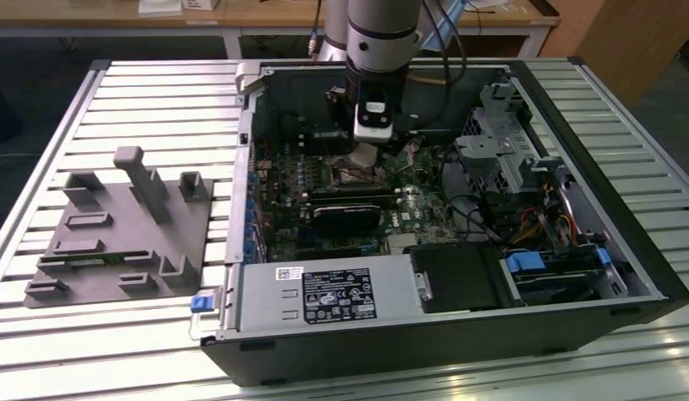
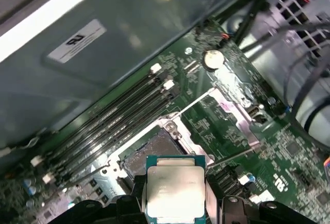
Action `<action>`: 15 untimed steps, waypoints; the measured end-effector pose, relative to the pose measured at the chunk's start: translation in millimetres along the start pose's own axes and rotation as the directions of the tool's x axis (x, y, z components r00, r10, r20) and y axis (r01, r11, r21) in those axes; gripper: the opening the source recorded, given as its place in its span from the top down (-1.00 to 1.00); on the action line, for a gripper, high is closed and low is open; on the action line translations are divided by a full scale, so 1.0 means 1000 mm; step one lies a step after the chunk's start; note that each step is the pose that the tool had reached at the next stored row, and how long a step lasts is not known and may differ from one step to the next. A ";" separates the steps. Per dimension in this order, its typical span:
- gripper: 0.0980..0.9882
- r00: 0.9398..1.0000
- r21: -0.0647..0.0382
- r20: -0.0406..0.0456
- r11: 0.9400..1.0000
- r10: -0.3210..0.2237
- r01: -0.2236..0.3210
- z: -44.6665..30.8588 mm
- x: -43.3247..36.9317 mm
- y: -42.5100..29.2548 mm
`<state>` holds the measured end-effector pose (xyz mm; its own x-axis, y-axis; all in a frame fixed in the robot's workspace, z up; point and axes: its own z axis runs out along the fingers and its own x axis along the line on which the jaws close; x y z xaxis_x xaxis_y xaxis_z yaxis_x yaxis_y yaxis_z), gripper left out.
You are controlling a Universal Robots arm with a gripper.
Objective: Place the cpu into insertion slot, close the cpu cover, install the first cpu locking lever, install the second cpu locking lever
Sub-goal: 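Place the cpu into insertion slot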
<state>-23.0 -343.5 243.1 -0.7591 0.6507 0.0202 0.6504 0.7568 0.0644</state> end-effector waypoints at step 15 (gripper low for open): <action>0.01 0.972 -0.007 0.015 0.972 0.234 -0.234 0.0019 0.0000 -0.0001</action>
<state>-23.0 -343.5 241.2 -0.5855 0.8104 0.0202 0.8097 0.5834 0.0644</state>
